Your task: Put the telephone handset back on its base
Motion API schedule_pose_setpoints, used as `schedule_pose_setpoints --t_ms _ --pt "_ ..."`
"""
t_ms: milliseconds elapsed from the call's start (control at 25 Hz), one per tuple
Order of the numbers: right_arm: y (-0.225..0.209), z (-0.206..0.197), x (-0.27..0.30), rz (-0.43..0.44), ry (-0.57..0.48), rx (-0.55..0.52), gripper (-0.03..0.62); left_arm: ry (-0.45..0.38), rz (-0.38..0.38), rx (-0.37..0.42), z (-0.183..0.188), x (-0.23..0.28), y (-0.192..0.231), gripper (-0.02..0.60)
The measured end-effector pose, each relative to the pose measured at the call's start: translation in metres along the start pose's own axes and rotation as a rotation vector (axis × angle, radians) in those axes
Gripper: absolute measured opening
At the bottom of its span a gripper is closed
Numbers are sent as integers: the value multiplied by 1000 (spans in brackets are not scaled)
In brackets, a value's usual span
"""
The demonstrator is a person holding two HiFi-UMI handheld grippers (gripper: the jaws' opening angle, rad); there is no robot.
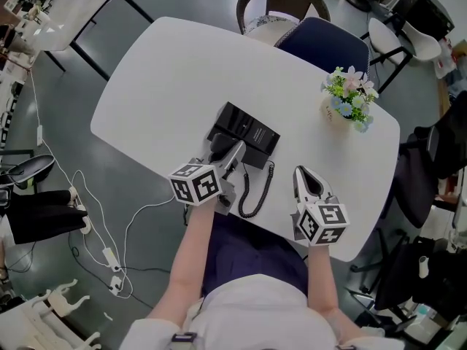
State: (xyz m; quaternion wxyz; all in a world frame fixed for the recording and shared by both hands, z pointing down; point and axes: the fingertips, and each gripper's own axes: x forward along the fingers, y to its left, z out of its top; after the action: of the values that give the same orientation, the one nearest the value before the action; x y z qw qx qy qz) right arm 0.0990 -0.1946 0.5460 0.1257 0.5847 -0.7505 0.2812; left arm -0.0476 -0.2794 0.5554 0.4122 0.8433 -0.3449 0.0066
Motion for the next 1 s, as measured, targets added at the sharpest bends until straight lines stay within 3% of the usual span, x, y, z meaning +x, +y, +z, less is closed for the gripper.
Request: schedule_pose_setpoints --t_ms 160,440,720,1000 --pt "4 0 2 5 3 -1 37 10 70 33 -2 1 11 115" --pt "8 0 6 9 10 -10 37 31 163 286 -6 5 9 164" --pt "11 0 7 14 13 -15 35 29 275 485 0 6 4 226" --pt "10 -1 8 13 16 -18 35 29 330 605 4 8 4 276"
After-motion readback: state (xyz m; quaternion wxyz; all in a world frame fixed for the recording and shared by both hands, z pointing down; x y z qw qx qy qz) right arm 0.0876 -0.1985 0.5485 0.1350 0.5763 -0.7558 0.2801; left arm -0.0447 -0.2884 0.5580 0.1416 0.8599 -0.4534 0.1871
